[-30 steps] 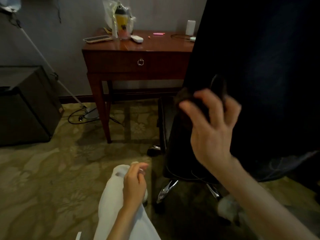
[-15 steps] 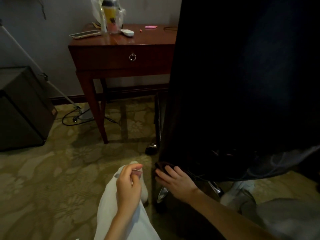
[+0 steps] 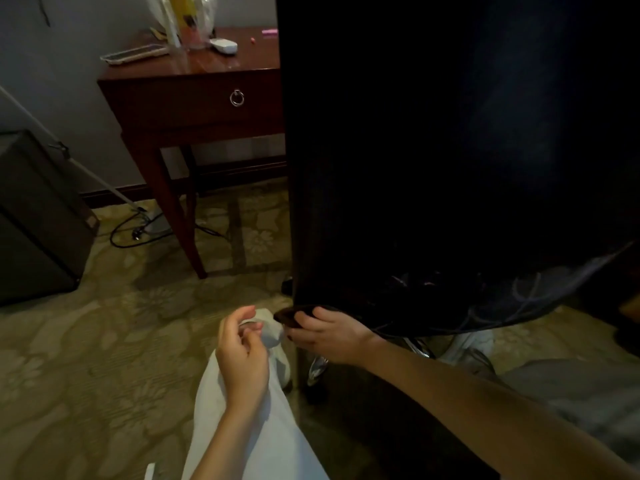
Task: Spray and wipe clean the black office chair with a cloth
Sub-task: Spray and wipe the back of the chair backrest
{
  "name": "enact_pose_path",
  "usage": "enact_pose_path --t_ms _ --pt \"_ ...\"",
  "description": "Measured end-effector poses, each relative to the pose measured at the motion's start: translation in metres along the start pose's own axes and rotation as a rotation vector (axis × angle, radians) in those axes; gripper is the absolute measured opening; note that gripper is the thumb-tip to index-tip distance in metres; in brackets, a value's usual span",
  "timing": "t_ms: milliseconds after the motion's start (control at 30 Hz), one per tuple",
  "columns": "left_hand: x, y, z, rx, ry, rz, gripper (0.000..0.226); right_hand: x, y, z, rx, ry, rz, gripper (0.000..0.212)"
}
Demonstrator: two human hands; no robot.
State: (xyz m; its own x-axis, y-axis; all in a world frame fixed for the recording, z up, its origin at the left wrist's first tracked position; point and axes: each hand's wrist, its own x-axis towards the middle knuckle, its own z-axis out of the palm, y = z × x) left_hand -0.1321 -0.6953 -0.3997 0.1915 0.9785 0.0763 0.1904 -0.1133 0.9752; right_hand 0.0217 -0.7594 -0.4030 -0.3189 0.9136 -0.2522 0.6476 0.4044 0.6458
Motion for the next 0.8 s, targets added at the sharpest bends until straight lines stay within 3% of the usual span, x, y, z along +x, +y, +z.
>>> enact_pose_path --t_ms 233,467,567,800 --pt "-0.005 -0.005 0.010 0.249 -0.269 0.390 0.044 -0.098 0.005 0.066 -0.038 -0.062 -0.023 0.066" --pt "-0.001 -0.018 0.014 0.385 -0.434 0.515 0.055 -0.180 0.021 0.092 -0.051 0.090 0.150 0.041" --pt "-0.003 -0.016 0.017 0.380 -0.405 0.507 0.053 -0.195 0.030 0.067 0.026 0.365 0.359 0.022" --pt "-0.009 -0.016 0.032 0.304 -0.347 0.449 0.056 -0.155 0.107 -0.059 0.125 1.084 0.831 0.023"
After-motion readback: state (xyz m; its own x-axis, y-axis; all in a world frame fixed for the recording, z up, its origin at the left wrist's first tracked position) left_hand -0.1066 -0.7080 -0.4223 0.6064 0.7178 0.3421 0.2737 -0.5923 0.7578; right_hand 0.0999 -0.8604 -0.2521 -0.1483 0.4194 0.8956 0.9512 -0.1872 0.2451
